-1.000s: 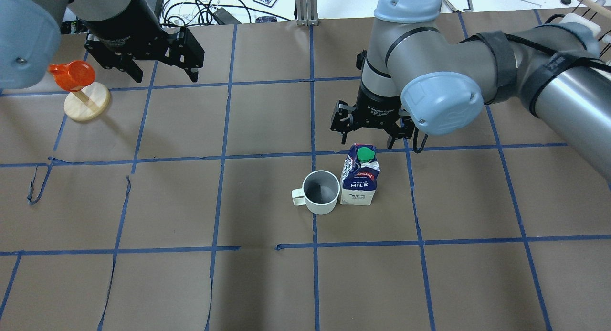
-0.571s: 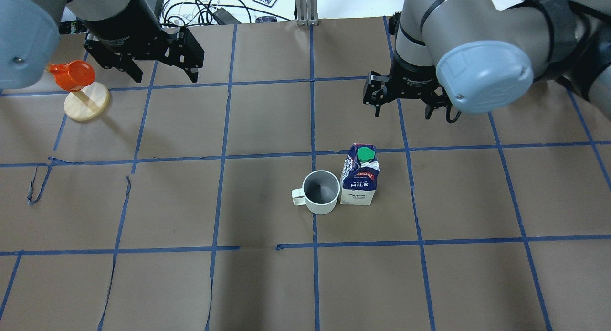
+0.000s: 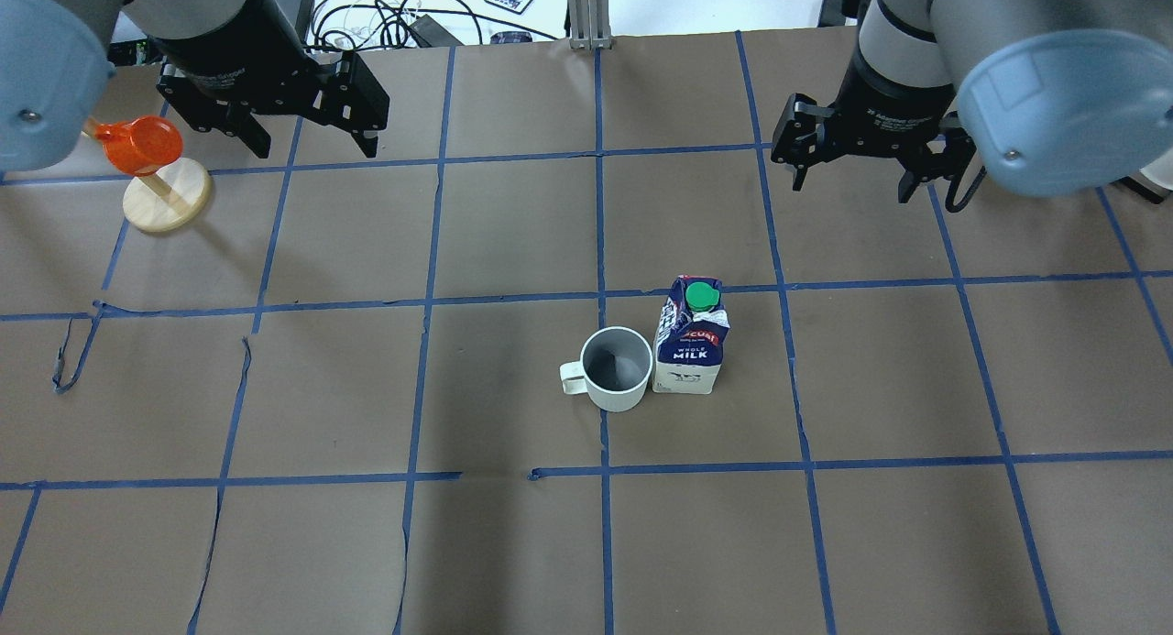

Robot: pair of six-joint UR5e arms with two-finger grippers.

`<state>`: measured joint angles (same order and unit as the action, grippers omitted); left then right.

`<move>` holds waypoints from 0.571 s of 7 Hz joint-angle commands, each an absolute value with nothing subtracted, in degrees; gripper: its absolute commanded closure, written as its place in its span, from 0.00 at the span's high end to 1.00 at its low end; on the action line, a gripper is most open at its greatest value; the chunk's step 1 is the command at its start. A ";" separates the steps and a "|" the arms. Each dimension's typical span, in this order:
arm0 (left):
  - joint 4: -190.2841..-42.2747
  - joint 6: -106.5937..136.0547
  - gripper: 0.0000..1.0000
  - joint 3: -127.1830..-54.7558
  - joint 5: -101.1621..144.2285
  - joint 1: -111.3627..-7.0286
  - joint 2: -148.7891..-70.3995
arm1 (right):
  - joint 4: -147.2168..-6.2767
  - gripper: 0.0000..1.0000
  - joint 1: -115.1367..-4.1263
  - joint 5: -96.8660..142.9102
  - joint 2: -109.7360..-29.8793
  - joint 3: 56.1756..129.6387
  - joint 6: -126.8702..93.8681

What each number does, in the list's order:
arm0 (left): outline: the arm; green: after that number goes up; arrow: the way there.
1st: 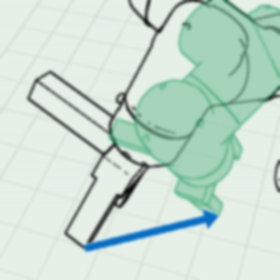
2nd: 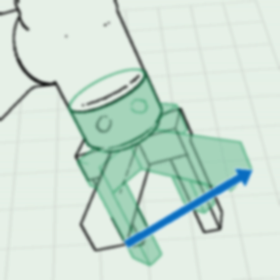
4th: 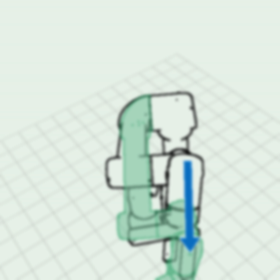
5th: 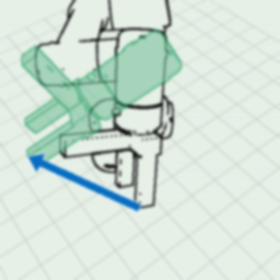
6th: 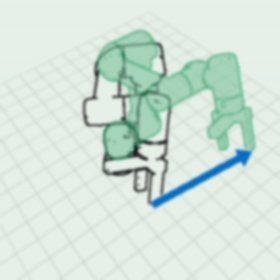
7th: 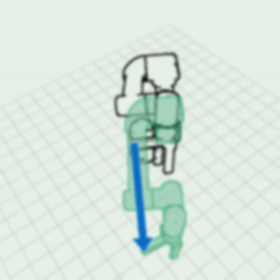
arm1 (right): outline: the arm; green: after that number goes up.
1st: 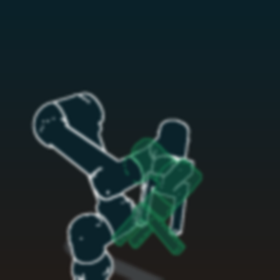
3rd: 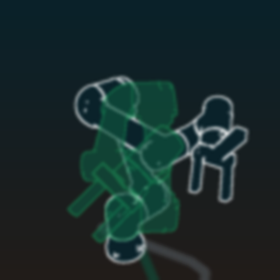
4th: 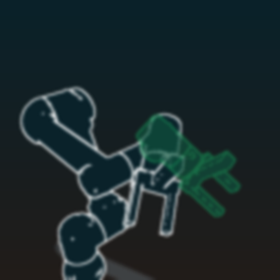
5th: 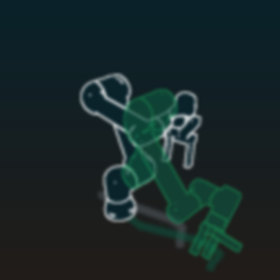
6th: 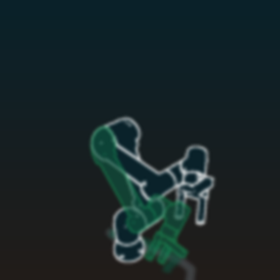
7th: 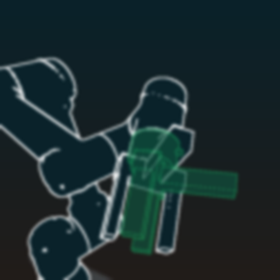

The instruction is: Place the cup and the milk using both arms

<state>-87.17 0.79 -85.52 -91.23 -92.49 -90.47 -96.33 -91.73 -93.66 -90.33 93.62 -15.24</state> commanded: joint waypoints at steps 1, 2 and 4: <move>-87.36 0.79 1.00 -85.52 -91.23 -92.46 -90.44 | -91.69 1.00 -91.41 -93.60 -92.02 93.52 -11.90; -87.45 0.79 1.00 -85.52 -91.23 -92.46 -90.44 | -91.50 1.00 -91.41 -93.60 -92.72 93.52 -11.78; -87.54 0.79 1.00 -85.52 -91.23 -92.46 -90.44 | -91.23 1.00 -91.41 -93.52 -92.99 93.52 -11.60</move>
<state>-87.50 0.79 -85.52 -91.23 -92.46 -90.40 -91.43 -91.41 -93.58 -92.76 93.52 -11.80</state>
